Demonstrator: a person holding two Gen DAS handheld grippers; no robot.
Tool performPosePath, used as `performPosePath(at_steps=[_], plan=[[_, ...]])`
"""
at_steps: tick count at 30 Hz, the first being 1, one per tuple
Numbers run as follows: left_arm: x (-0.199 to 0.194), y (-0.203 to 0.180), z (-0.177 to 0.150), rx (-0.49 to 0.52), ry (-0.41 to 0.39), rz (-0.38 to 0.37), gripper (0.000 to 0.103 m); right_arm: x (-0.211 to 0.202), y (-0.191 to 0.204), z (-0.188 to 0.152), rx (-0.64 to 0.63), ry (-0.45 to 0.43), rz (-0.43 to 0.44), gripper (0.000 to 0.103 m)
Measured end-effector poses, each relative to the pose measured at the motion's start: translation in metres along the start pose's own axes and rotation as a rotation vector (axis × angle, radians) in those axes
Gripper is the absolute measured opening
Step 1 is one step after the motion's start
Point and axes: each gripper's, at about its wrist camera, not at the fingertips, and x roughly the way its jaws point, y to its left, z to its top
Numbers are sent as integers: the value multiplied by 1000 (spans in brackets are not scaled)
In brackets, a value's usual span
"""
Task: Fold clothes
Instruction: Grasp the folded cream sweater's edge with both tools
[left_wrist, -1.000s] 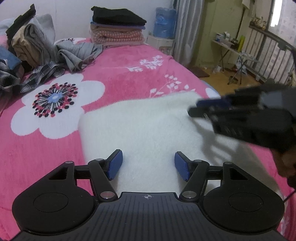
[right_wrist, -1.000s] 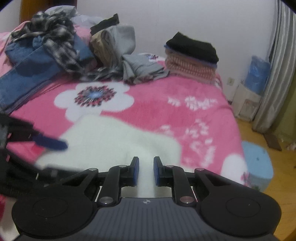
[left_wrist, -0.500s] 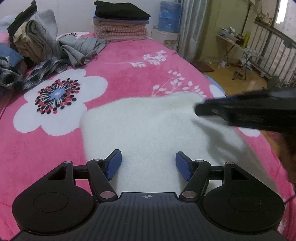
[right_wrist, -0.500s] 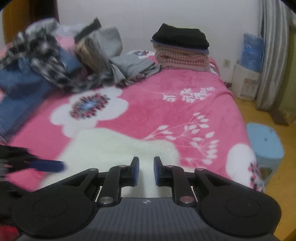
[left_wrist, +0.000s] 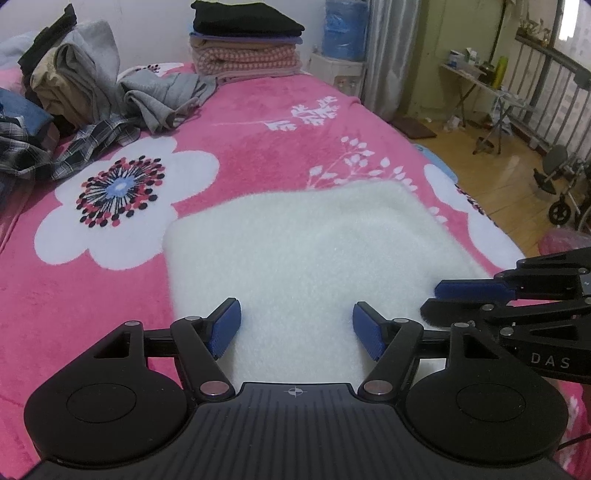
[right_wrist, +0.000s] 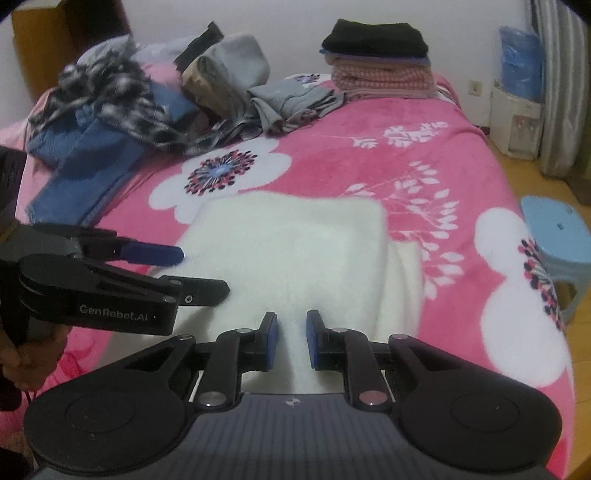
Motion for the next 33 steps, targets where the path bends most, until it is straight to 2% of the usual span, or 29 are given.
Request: performPosePath(at_steps=[9, 12, 16, 18, 21, 29, 33], plan=[[-1, -3, 0, 3, 3, 20, 69, 1, 0, -3, 13, -13, -2, 18], [-9, -7, 2, 25, -7, 50, 71, 1, 0, -3, 9, -13, -4, 18], [-32, -12, 3, 24, -32, 12, 77, 1, 0, -4, 5, -15, -6, 18], [-37, -13, -4, 8, -14, -5, 77, 1, 0, -4, 7, -18, -5, 18], [-26, -19, -17, 18, 51, 4, 79, 1, -1, -5, 12, -22, -3, 18], [-23, -19, -19, 15, 51, 13, 83, -16, 9, -2, -21, -27, -9, 19], [-22, -20, -20, 16, 50, 17, 83, -39, 16, -10, -40, -37, 52, 19]])
